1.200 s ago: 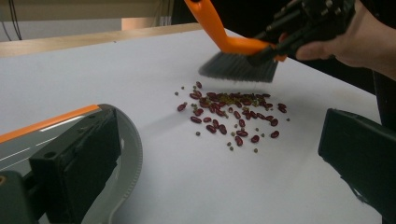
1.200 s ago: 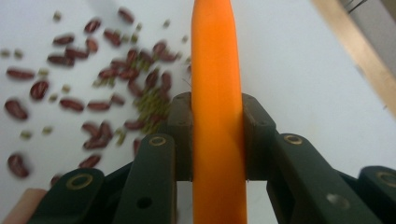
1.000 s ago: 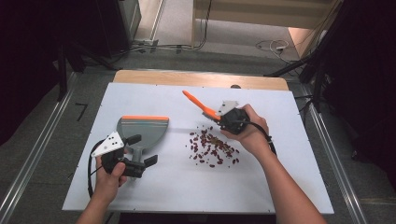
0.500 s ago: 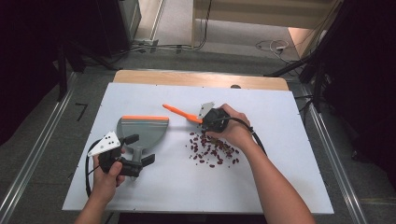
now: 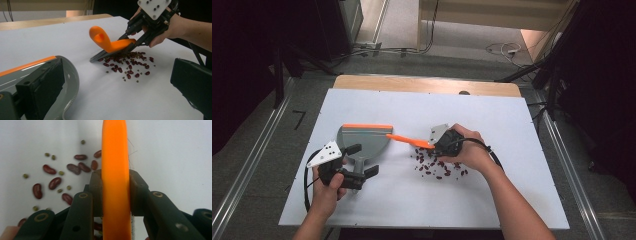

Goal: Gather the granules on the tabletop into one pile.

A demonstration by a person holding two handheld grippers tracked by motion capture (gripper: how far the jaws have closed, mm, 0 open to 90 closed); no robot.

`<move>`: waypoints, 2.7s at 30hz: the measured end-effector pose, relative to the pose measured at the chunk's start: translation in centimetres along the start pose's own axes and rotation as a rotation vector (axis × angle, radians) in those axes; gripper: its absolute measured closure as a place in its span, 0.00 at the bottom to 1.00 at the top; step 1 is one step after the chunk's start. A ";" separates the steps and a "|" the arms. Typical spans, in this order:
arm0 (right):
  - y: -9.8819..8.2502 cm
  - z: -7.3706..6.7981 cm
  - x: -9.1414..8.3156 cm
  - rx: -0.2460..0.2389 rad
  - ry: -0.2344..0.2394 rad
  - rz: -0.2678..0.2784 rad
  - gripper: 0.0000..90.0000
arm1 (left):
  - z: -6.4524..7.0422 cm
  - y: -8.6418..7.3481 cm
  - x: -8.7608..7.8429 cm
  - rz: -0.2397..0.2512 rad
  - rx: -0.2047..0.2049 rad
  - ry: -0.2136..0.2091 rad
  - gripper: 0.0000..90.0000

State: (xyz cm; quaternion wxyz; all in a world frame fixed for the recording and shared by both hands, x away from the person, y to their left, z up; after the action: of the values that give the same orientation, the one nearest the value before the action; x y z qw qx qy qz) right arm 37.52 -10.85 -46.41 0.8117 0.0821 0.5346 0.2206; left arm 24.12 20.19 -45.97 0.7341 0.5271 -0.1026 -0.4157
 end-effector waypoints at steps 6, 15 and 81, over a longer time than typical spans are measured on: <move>0.0 -0.7 -0.5 -0.038 0.030 -0.004 0.76 | 0.0 0.0 0.0 0.002 -0.003 0.004 0.00; 0.0 -1.0 -1.5 -0.050 0.012 0.003 0.76 | -0.1 0.1 -0.1 0.007 -0.002 0.010 0.00; -3.5 -3.1 -1.7 1.056 0.026 0.059 0.75 | -0.1 -0.1 0.0 -0.011 0.002 0.024 0.00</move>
State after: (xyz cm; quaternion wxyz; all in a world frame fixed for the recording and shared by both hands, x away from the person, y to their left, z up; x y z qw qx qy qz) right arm 35.10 -15.06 -47.54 0.6463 0.4922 0.5805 -0.0549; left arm 24.15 20.22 -46.05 0.7324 0.5334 -0.0916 -0.4132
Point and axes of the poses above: each handheld gripper's, and its own axes: x roughly forward along the jaws, y roughly out of its top, z roughly to its right, the point moved 1 cm from there along x, roughly forward along the jaws, and after that the axes turned 13 degrees about -x, right-handed, at the moved point
